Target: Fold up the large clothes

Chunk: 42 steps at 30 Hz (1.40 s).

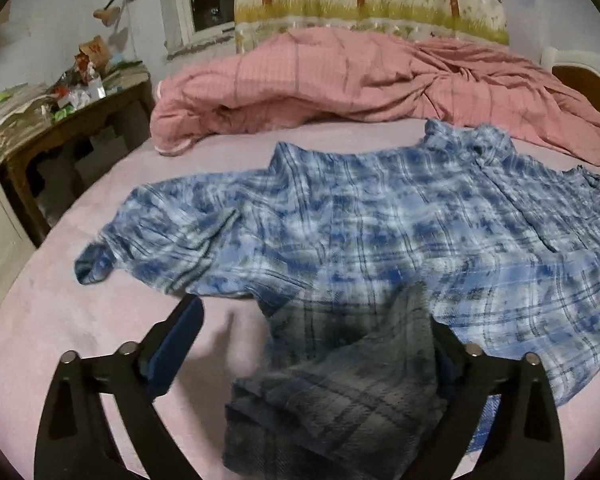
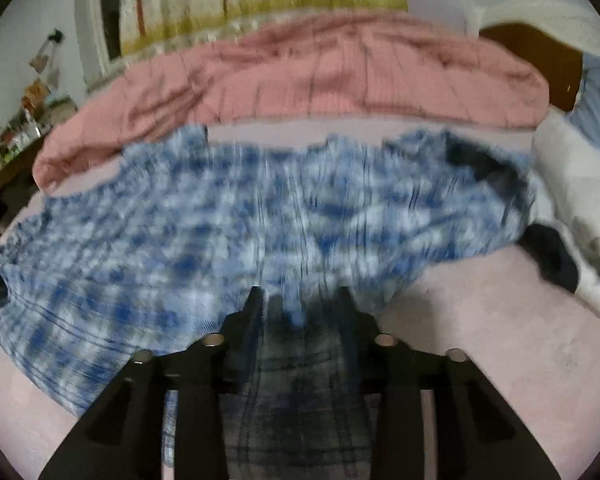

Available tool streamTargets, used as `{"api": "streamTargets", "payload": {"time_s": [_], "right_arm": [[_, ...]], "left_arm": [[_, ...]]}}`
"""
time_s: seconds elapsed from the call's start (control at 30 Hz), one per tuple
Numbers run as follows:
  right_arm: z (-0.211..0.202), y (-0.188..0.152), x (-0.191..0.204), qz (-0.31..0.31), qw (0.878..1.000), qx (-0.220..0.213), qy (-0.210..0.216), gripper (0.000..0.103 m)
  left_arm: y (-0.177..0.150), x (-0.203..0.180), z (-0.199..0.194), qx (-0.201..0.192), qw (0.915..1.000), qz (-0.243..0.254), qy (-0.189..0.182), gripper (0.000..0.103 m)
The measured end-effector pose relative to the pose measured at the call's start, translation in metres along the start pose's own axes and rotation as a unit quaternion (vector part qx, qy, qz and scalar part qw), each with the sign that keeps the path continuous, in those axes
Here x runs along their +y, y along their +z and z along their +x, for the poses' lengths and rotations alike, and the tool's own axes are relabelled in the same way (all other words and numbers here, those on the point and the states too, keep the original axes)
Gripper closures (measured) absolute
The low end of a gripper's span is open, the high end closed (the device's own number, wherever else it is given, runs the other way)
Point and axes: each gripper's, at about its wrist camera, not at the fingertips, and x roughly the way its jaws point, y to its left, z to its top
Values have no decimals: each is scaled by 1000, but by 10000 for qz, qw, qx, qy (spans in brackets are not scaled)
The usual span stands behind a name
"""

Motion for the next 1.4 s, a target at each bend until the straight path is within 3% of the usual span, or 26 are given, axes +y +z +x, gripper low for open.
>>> {"api": "streamTargets", "payload": {"time_s": [0.03, 0.13, 0.27, 0.3, 0.4, 0.47, 0.5, 0.53, 0.63, 0.73, 0.87, 1.0, 1.07, 1.1, 1.13, 1.17, 1.2, 1.23, 1.3, 1.4], "right_arm": [[-6, 1, -1, -2, 9997, -214, -145, 13], [-6, 5, -2, -136, 9992, -171, -325, 13], [19, 0, -4, -263, 9979, 533, -252, 16], [23, -3, -5, -266, 9973, 610, -303, 30], [34, -6, -4, -297, 9954, 856, -301, 91], [31, -6, -6, -266, 9965, 734, -308, 93], [26, -5, -6, -237, 9977, 569, -283, 96], [19, -3, -6, -213, 9987, 366, -270, 96], [4, 5, -4, -278, 9990, -112, -338, 97], [7, 10, 2, -400, 9982, -184, -406, 97], [37, 4, -1, -373, 9975, 442, -408, 97], [46, 1, -6, -278, 9971, 613, -347, 97], [43, 1, -6, -274, 9974, 544, -392, 96], [39, 2, -7, -256, 9978, 467, -405, 93], [34, 3, -8, -223, 9978, 366, -498, 80], [29, 4, -9, -181, 9975, 253, -631, 69], [18, 6, -10, -91, 9968, 5, -800, 35], [7, 7, -12, -22, 9957, -227, -893, 8], [-19, 9, -13, 102, 9913, -827, -1016, 6], [-51, 17, -8, 89, 9867, -1264, -1017, 5]], "left_arm": [[0, 2, 0, 12, 10000, -34, 28, 1], [-2, 8, 4, 141, 9997, -156, -132, 1], [-5, 15, 7, 248, 9980, -333, -472, 1], [-5, 17, 8, 247, 9978, -367, -491, 1], [-6, 19, 11, 270, 9973, -476, -497, 3], [-5, 18, 12, 222, 9967, -480, -612, 39], [-5, 16, 14, 261, 9966, -448, -634, 80], [-4, 16, 15, 256, 9973, -448, -527, 98], [-3, 22, 17, 202, 9959, -694, -536, 98], [-3, 26, 27, 388, 9939, -864, -570, 98], [-6, 19, 36, 578, 9948, -725, -415, 98], [-6, 15, 34, 564, 9963, -592, -252, 95], [-6, 16, 28, 431, 9976, -532, -128, 81], [-5, 18, 23, 337, 9980, -531, 63, 43], [-4, 22, 18, 205, 9978, -563, 278, 5], [-3, 28, 10, -28, 9969, -635, 470, 0], [-2, 33, 1, -234, 9961, -692, 497, 1], [0, 39, -5, -314, 9960, -728, 409, 0], [2, 50, -17, -433, 9946, -910, 246, 0], [6, 59, -36, -657, 9917, -1099, 106, 0]]}}
